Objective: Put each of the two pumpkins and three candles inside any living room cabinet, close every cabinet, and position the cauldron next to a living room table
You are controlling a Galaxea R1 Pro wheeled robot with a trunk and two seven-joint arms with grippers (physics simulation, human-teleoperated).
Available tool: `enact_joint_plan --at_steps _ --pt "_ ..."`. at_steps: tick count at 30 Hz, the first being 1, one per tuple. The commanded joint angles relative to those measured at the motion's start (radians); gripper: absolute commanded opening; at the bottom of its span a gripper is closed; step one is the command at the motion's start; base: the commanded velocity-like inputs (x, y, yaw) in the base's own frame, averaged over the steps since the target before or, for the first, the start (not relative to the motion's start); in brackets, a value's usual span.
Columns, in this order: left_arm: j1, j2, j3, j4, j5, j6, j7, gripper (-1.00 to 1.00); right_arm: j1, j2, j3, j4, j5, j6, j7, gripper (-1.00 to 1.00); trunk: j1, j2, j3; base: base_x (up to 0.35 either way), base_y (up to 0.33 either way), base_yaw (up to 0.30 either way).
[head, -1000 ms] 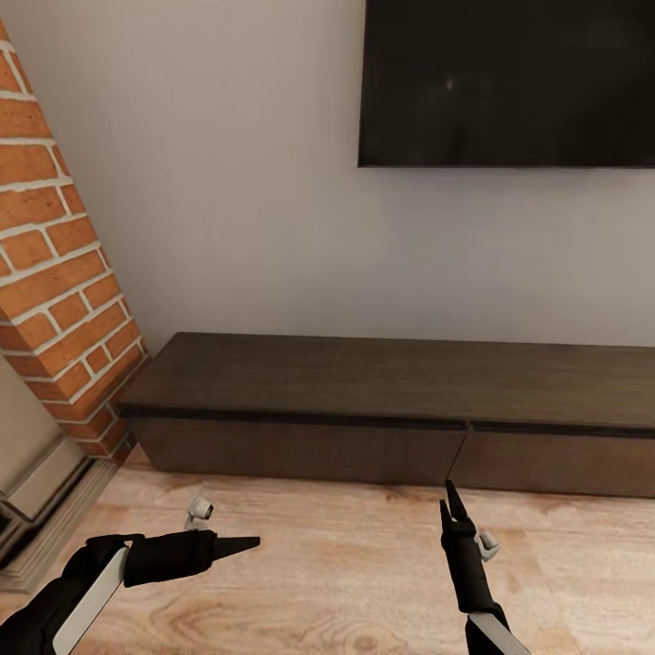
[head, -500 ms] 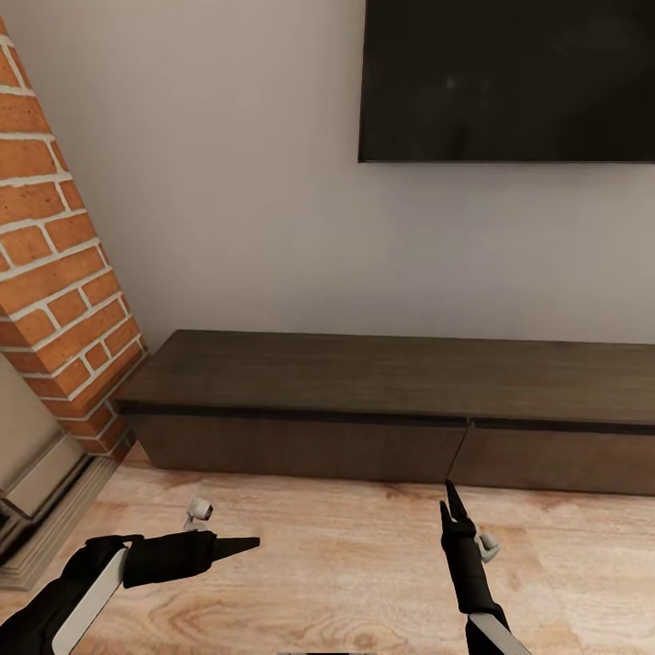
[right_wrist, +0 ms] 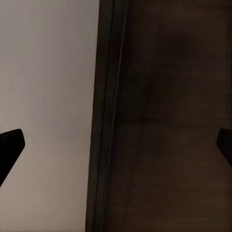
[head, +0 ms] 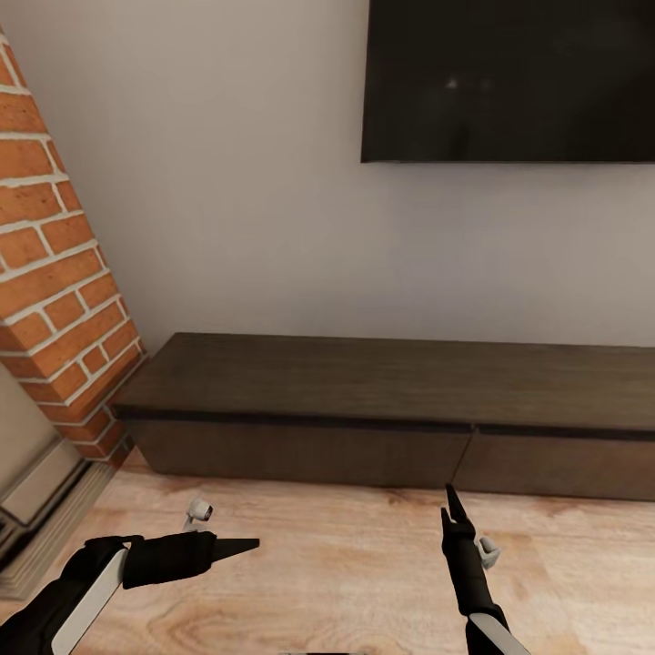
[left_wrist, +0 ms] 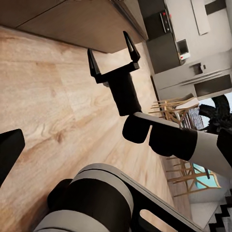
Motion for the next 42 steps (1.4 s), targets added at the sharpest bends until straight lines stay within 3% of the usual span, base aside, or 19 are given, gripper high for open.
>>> enact_joint_plan --at_steps 1,42 --pt "-0.001 0.001 -0.002 0.000 0.007 0.007 0.001 1.00 -0.001 -0.001 0.009 0.000 -0.008 -0.007 -0.001 1.00 0.000 0.000 -0.001 0.104 0.001 0.000" --pt "-0.001 0.004 0.009 0.003 0.008 0.007 0.001 1.00 -0.001 0.004 0.010 0.013 -0.005 -0.013 -0.017 1.00 0.000 0.000 -0.001 0.061 0.031 0.000"
